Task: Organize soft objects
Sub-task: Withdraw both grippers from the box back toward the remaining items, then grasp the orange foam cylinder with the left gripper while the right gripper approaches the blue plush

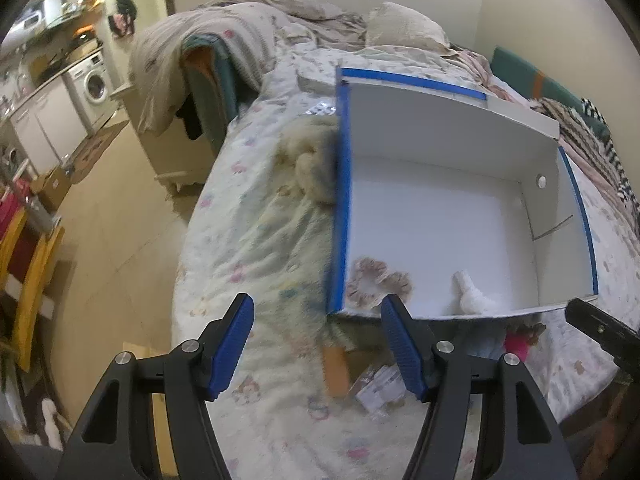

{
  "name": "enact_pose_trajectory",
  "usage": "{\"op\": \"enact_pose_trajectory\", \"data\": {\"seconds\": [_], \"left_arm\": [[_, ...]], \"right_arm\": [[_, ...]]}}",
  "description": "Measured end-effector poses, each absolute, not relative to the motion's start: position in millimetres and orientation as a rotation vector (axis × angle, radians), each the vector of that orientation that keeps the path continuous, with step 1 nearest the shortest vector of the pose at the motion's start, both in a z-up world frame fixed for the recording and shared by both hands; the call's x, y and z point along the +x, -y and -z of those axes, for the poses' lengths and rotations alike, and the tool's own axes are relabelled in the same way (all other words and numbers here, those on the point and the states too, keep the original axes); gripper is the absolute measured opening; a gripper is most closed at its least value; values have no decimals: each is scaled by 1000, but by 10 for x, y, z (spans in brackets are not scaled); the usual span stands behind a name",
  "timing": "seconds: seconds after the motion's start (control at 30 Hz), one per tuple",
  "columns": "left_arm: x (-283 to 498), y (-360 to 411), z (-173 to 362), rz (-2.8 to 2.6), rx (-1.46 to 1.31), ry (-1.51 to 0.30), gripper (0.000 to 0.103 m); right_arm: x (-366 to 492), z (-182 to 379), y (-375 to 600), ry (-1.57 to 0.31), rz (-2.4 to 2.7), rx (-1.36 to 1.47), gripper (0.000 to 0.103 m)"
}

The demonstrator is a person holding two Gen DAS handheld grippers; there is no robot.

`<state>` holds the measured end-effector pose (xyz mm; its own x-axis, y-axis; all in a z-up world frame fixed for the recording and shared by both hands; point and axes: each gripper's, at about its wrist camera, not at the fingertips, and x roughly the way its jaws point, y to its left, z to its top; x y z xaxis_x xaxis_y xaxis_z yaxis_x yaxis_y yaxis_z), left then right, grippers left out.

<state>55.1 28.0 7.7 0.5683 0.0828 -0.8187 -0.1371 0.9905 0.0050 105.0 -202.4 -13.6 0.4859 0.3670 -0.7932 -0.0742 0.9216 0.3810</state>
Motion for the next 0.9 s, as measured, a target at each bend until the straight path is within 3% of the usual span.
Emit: {"op": "enact_pose_trajectory", "data": {"seconds": [0.8, 0.9], "left_arm": [[527, -737, 616, -156, -262, -1152, 63], [622, -635, 756, -119, -269, -1206, 58]], "right_arm": [[937, 516, 2151, -1147, -202, 386, 75], [960, 559, 2162, -1156, -196, 388, 75]]}}
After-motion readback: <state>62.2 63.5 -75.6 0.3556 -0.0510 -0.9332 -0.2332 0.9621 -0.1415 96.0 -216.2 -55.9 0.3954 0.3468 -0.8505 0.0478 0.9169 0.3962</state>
